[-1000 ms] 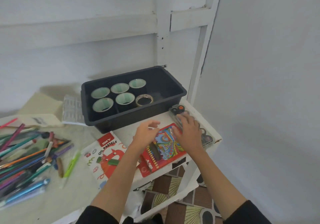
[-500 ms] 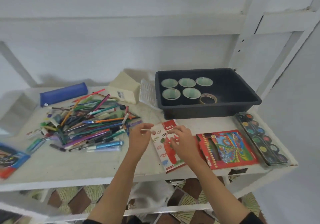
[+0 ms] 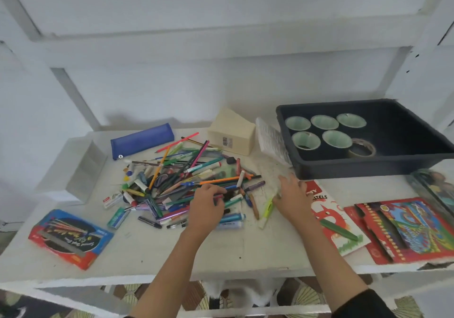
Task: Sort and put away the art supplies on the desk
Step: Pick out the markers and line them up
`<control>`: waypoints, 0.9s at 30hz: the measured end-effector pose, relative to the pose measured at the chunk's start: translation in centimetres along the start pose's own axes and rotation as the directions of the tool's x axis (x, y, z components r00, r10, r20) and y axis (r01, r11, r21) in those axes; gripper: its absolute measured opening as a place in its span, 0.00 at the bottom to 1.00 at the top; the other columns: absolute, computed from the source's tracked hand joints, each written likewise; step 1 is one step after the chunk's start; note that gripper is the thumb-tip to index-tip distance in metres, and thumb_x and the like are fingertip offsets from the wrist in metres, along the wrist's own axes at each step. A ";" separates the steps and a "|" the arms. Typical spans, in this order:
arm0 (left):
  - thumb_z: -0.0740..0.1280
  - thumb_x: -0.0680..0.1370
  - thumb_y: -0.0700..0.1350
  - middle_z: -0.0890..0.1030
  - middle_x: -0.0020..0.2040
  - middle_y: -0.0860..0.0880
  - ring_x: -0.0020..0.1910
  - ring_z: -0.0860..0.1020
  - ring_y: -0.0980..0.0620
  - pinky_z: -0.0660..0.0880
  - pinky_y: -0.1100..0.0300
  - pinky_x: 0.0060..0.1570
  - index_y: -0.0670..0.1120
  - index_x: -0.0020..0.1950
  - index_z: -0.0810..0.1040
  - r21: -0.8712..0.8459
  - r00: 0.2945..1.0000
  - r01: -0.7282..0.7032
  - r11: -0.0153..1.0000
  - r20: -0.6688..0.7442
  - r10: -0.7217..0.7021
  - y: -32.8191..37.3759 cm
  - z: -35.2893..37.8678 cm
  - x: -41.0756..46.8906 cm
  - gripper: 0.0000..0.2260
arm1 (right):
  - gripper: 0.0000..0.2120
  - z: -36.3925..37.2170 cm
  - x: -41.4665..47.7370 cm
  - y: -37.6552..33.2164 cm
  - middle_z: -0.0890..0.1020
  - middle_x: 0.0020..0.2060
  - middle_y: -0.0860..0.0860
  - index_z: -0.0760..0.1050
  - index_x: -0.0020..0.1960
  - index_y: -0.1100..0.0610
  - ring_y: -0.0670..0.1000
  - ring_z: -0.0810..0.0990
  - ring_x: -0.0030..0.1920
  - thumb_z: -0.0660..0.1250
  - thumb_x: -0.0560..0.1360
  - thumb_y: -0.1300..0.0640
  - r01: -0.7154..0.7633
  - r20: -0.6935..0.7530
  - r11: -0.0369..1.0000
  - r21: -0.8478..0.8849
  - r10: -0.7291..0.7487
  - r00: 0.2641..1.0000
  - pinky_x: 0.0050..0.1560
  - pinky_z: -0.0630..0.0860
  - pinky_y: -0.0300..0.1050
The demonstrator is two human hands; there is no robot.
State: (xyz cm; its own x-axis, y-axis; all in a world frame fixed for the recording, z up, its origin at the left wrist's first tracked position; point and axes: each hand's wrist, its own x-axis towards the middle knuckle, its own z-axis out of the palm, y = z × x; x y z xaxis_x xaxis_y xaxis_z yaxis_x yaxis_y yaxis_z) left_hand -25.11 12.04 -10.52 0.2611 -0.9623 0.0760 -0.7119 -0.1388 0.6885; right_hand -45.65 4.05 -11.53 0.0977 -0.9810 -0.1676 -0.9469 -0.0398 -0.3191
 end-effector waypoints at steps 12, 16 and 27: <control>0.65 0.76 0.36 0.71 0.55 0.49 0.56 0.71 0.51 0.66 0.66 0.55 0.46 0.62 0.75 -0.140 0.953 -0.267 0.953 0.112 0.283 3.3 1.2 5.0 0.15 | 0.06 -5.2 -5.3 1.4 0.81 0.46 0.47 0.77 0.51 0.49 0.46 0.78 0.39 0.65 0.75 0.56 0.013 -0.270 0.725 0.689 0.241 0.932 0.31 0.76 0.33; 0.64 0.79 0.43 0.69 0.64 0.48 0.55 0.70 0.54 0.69 0.59 0.58 0.46 0.71 0.67 -0.254 0.964 -0.194 0.947 0.129 0.232 6.3 1.9 6.1 0.20 | 0.07 -7.1 -7.2 1.9 0.84 0.43 0.50 0.79 0.47 0.53 0.50 0.83 0.45 0.63 0.76 0.52 0.022 -0.174 0.502 0.865 0.259 0.950 0.39 0.82 0.54; 0.65 0.79 0.39 0.82 0.40 0.51 0.38 0.78 0.53 0.71 0.60 0.39 0.48 0.47 0.79 -0.724 0.946 0.246 0.645 0.325 0.005 13.0 2.3 7.4 0.06 | 0.06 -10.5 -7.8 5.1 0.84 0.39 0.48 0.71 0.50 0.55 0.52 0.84 0.36 0.57 0.81 0.55 0.047 -0.204 0.434 0.900 0.324 0.924 0.34 0.77 0.45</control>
State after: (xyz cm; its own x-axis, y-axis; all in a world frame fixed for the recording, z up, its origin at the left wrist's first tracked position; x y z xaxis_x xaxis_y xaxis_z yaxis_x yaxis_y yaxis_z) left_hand -33.97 2.61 -2.68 0.0315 -0.9867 -0.1594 0.0772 -0.1566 0.9846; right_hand -54.39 9.52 -2.09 -0.2787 -0.9580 -0.0675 -0.1311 0.1075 -0.9855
